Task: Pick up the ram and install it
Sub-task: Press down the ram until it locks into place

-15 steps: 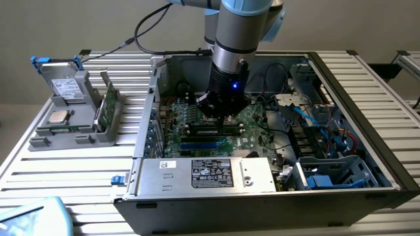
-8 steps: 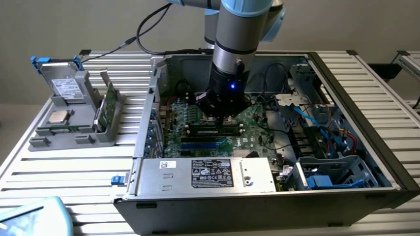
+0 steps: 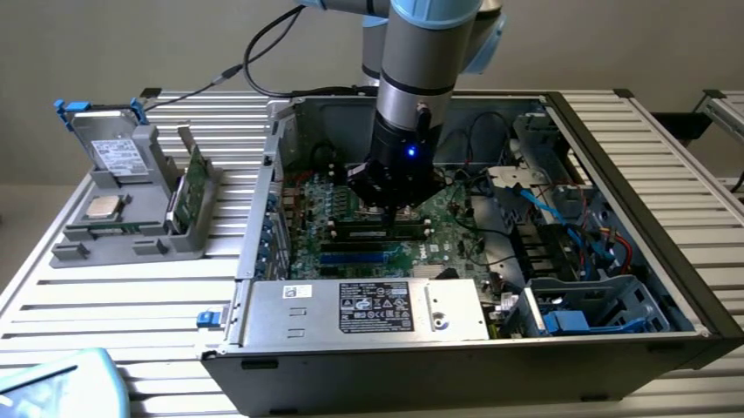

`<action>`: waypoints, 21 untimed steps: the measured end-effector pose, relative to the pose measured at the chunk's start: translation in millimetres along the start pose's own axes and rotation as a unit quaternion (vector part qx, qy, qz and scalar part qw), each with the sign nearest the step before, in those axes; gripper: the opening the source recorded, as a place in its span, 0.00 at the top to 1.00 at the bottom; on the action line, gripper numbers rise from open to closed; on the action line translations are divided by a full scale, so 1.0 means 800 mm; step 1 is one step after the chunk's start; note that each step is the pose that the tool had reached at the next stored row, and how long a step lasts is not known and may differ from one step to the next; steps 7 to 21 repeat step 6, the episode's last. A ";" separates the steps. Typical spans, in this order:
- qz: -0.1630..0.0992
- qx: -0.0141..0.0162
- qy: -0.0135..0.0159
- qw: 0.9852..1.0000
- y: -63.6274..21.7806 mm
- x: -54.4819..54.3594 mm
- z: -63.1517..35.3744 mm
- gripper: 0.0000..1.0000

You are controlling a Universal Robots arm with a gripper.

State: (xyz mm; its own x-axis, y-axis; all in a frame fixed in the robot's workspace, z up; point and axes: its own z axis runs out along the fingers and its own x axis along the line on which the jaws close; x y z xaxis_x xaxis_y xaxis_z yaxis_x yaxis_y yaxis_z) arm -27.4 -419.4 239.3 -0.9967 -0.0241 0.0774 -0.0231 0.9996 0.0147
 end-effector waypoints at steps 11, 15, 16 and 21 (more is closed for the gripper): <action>0.000 0.000 0.000 1.000 0.000 0.000 0.000 0.89; 0.000 0.000 0.000 1.000 0.000 0.000 0.000 0.89; 0.000 0.000 0.000 1.000 0.000 0.000 0.000 0.89; 0.000 0.000 0.000 1.000 0.000 0.000 0.000 0.89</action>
